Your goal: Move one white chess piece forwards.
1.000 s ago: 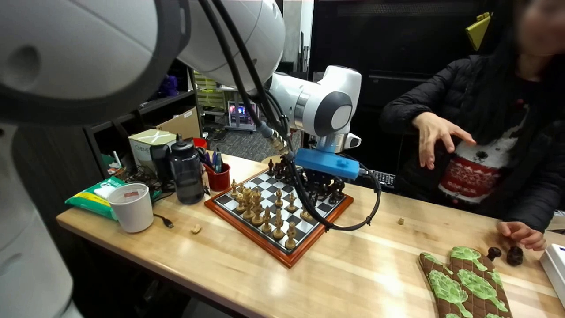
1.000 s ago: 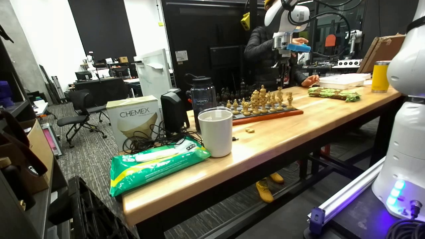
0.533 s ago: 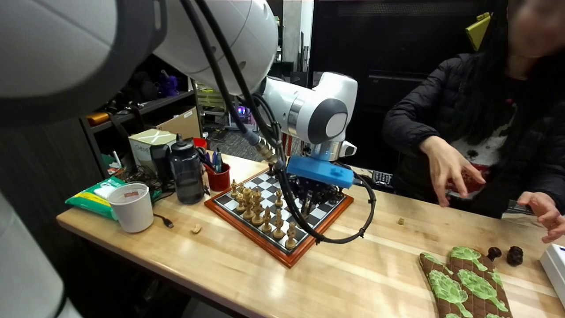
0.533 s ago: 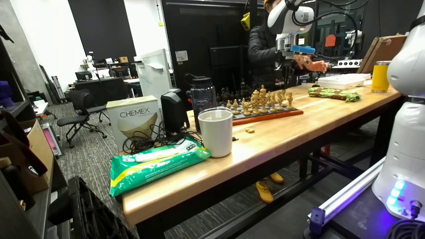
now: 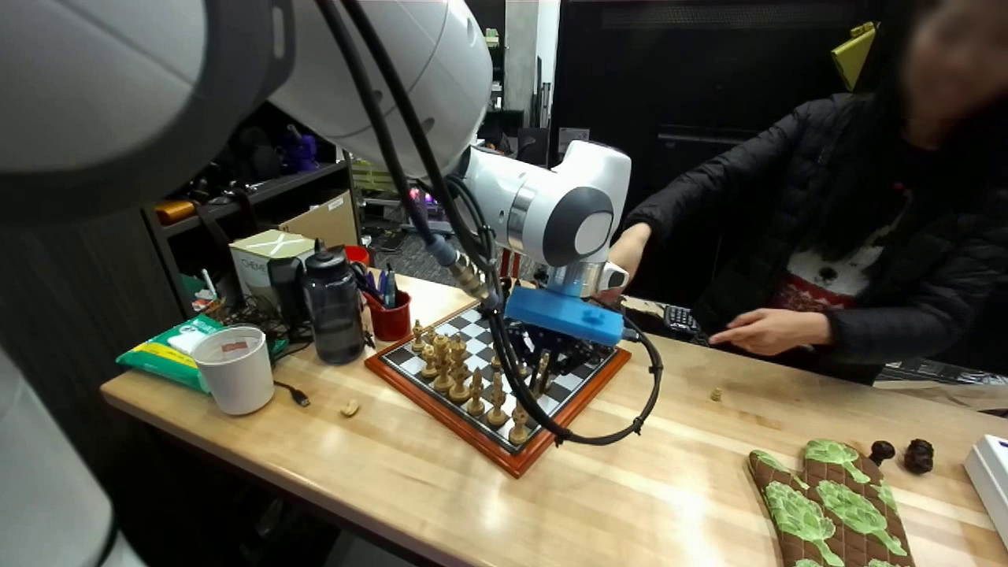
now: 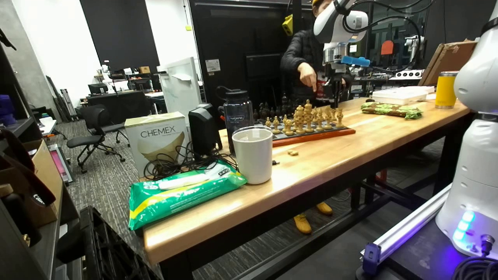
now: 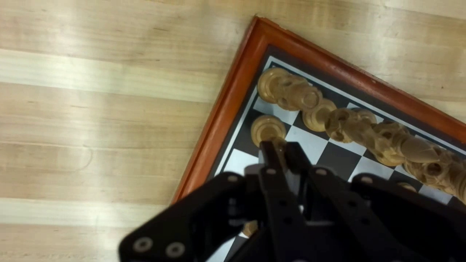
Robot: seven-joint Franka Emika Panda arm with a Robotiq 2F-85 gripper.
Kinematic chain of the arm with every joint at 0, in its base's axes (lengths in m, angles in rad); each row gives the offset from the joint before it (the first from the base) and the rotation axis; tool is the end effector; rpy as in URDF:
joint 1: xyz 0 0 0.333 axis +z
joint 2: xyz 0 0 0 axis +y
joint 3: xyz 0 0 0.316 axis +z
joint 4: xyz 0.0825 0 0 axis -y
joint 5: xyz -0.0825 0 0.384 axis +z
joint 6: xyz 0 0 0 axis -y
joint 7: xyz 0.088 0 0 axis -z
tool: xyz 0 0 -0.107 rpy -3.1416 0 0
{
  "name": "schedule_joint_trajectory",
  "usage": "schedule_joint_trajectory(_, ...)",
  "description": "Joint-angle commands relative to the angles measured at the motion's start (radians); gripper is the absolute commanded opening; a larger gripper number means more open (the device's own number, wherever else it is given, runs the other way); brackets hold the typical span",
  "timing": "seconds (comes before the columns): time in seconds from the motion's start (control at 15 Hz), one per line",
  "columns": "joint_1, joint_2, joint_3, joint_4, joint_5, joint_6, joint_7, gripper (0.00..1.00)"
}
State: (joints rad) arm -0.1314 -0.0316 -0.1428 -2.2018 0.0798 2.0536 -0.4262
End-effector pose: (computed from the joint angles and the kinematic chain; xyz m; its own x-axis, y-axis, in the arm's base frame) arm 0.4932 -0.1345 0.3864 0.9903 0.1150 -0.0784 0.1058 -0.9880 -0.1128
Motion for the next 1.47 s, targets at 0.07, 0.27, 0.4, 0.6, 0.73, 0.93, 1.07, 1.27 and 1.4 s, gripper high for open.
schedule_joint_trajectory(0.07,0.005,-0.029,0.004,-0.043,0.006,0.020,0.004,0.03)
schedule_joint_trajectory(0.27,0.006,-0.029,0.004,-0.052,0.006,0.029,0.001,0.03)
schedule_joint_trajectory(0.4,0.008,-0.029,0.006,-0.055,0.004,0.037,0.001,0.03)
schedule_joint_trajectory(0.6,0.011,-0.028,0.009,-0.056,0.002,0.044,0.001,0.03)
schedule_joint_trajectory(0.73,0.013,-0.027,0.010,-0.053,0.000,0.046,0.001,0.03)
schedule_joint_trajectory(0.93,0.016,-0.024,0.011,-0.048,-0.003,0.050,0.002,0.03)
schedule_joint_trajectory(1.07,0.015,-0.021,0.011,-0.047,-0.006,0.052,0.002,0.03)
schedule_joint_trajectory(1.27,0.015,-0.020,0.011,-0.045,-0.008,0.053,0.001,0.03)
schedule_joint_trajectory(1.4,0.016,-0.020,0.012,-0.044,-0.008,0.058,-0.002,0.19)
